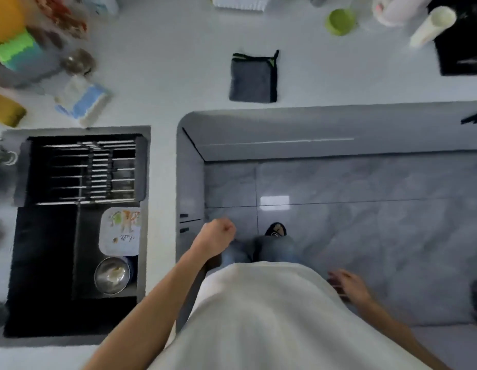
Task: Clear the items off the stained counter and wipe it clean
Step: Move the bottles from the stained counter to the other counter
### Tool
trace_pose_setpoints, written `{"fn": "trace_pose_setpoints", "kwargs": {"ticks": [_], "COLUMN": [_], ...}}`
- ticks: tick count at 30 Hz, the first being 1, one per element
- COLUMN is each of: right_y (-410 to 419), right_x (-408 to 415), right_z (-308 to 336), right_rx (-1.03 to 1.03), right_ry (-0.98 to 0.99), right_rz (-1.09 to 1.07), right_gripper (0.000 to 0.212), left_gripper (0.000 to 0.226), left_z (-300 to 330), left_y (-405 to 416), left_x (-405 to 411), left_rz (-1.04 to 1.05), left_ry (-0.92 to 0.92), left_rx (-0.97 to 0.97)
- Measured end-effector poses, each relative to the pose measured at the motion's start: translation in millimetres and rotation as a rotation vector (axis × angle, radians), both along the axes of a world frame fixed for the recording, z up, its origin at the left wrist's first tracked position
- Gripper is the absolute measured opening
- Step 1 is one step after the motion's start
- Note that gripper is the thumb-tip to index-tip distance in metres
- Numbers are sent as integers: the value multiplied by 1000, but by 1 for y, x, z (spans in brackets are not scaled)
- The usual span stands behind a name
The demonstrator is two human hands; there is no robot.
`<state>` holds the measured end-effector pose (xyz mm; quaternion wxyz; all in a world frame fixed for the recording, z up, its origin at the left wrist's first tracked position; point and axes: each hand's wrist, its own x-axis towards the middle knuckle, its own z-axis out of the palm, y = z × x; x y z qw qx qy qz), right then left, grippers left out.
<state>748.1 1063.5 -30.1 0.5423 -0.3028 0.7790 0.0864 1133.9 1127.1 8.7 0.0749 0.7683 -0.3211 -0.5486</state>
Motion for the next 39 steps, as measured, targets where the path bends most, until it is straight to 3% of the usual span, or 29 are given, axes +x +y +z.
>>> {"fn": "trace_pose_setpoints", "kwargs": {"ticks": [9,15,22,29,33,39], "right_y": [-26,-97,-160,-148,-116,-82], "right_x": [-89,-110,-134,-152,-154,-161], "right_z": [-6,4,17,11,1,-5], "right_rx": [-47,-211,-354,-263,-182,-38], "right_ry": [-52,-117,-149,-36,12,8], "right_rz": [-318,-454,-617,-808,-965,-1199], "right_gripper": [18,18,21,23,22,22], "left_gripper": [22,27,23,29,16,21], "left_z": [-12,-23,-28,-39,-36,-29], "left_y": [-104,-141,-231,-367,-439,-515], "left_x": [-62,-73,-94,-162,-228,-344], "left_rz": [-287,-292,-463,-633,-717,-863], "left_ry": [-200,-185,-209,-134,-68,-9], "left_rx": [159,240,328,261,210,108]}}
